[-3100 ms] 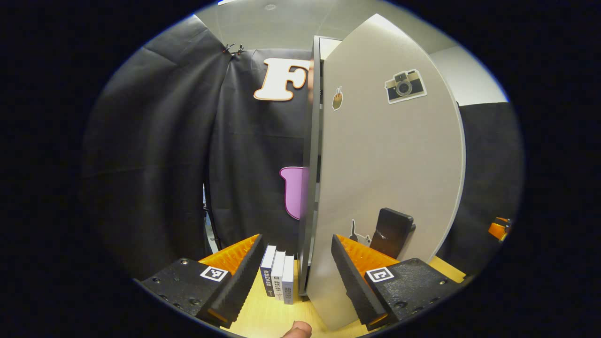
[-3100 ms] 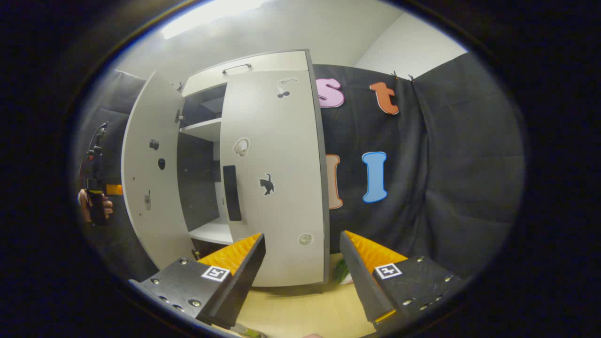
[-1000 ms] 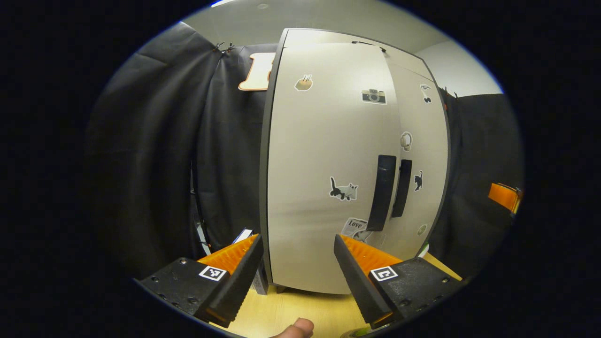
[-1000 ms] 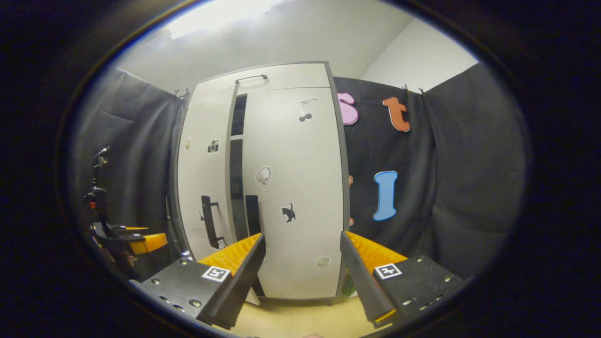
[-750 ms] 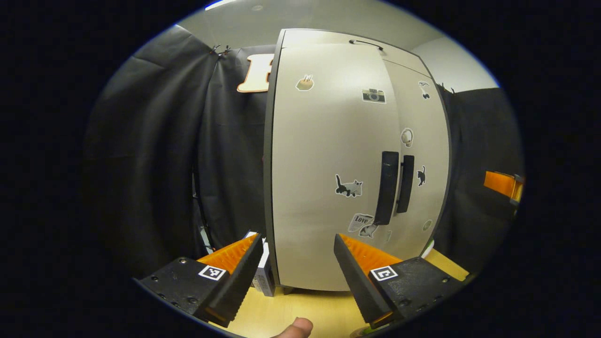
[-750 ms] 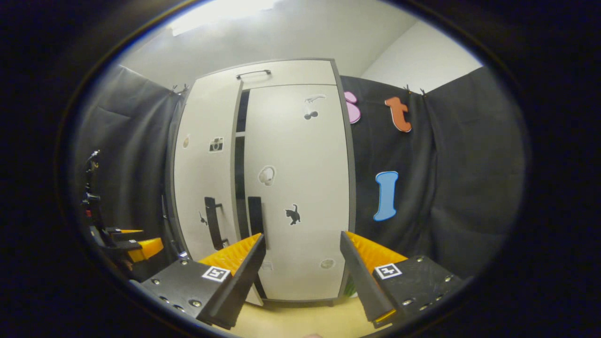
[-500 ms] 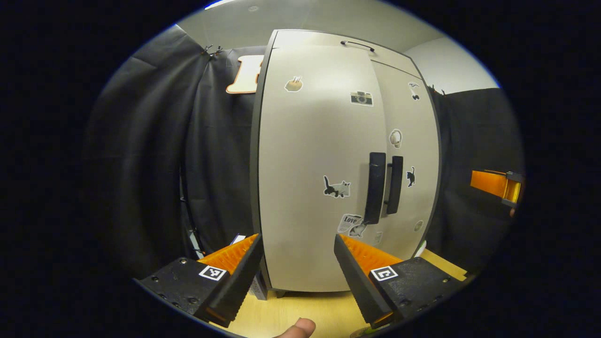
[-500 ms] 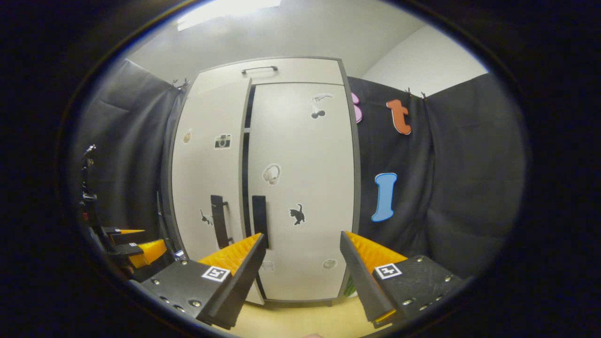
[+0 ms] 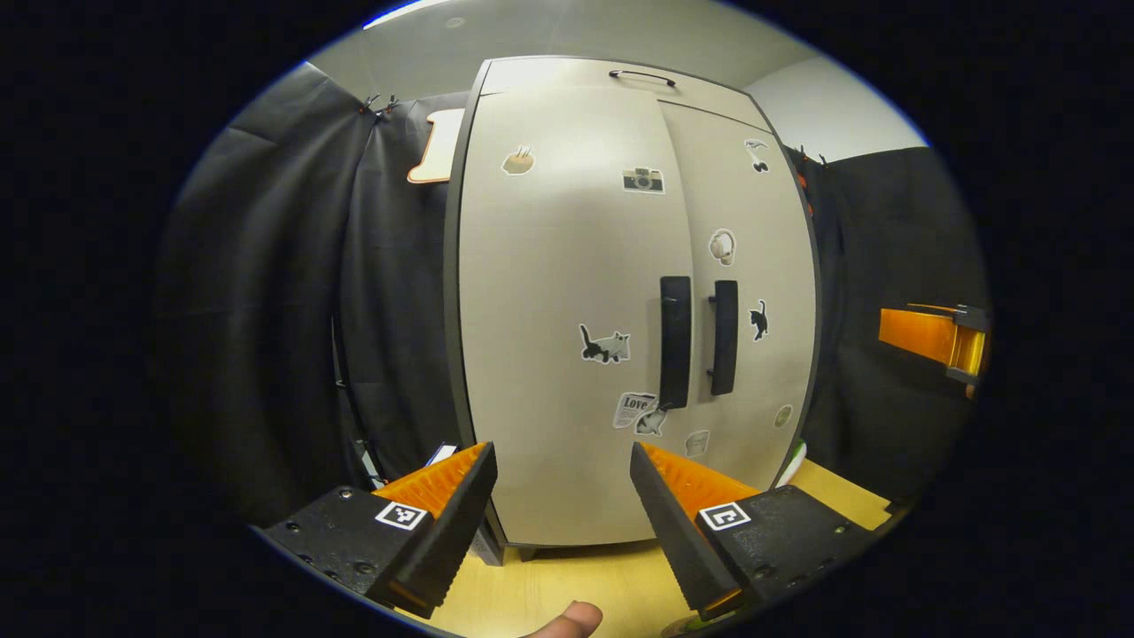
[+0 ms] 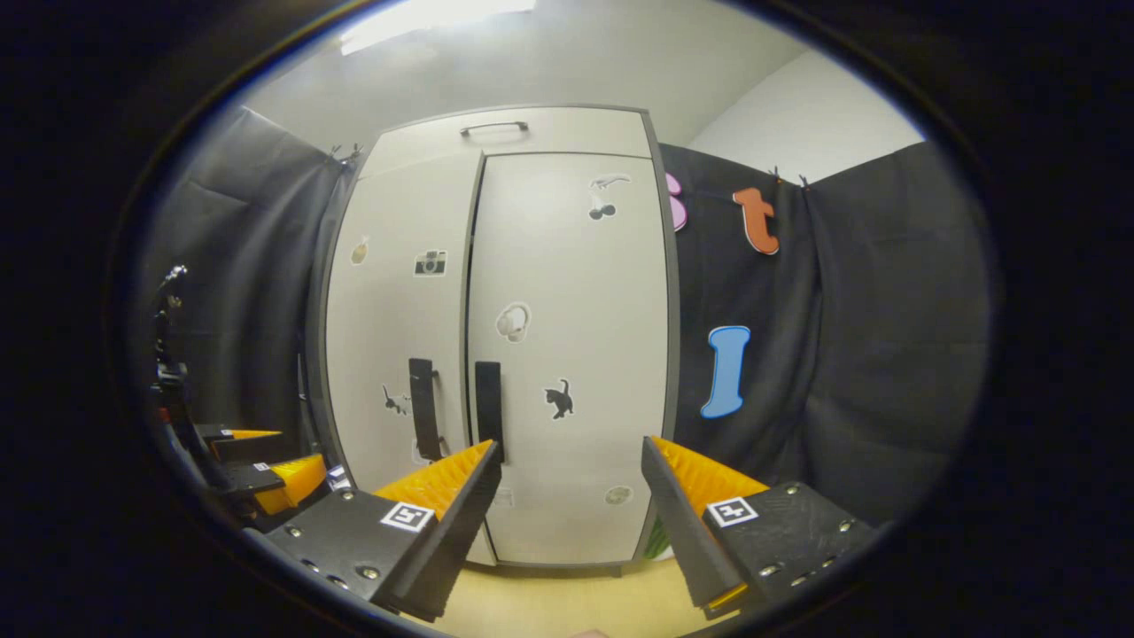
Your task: Grasp the bottle in the cabinet with the left hand and place it on the coaster, then close the right door with the right hand and the left door with the left hand.
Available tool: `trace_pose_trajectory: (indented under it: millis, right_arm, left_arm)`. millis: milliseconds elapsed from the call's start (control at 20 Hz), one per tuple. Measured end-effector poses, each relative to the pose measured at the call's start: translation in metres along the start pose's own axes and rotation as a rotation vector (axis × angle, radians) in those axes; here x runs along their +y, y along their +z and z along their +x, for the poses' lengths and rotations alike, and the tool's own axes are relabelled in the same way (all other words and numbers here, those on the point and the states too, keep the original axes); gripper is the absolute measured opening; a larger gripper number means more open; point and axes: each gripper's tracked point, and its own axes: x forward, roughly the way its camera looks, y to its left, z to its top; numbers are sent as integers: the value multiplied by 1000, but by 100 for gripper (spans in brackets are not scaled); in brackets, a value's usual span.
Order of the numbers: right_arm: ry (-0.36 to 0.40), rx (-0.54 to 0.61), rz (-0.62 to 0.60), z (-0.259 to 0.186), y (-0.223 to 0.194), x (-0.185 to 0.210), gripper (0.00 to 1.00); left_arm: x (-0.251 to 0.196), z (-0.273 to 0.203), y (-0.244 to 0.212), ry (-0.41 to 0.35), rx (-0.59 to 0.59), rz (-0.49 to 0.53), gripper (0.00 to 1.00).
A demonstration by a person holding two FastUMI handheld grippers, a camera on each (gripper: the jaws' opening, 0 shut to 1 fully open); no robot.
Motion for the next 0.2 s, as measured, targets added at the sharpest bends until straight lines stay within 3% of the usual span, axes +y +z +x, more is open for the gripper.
trace_pose_trajectory:
  millis: [200]
  right_arm:
    - [8,-1,3,-3,2,-16,96]
  left_arm:
    - [-24,-5,2,-5,9,-35,96]
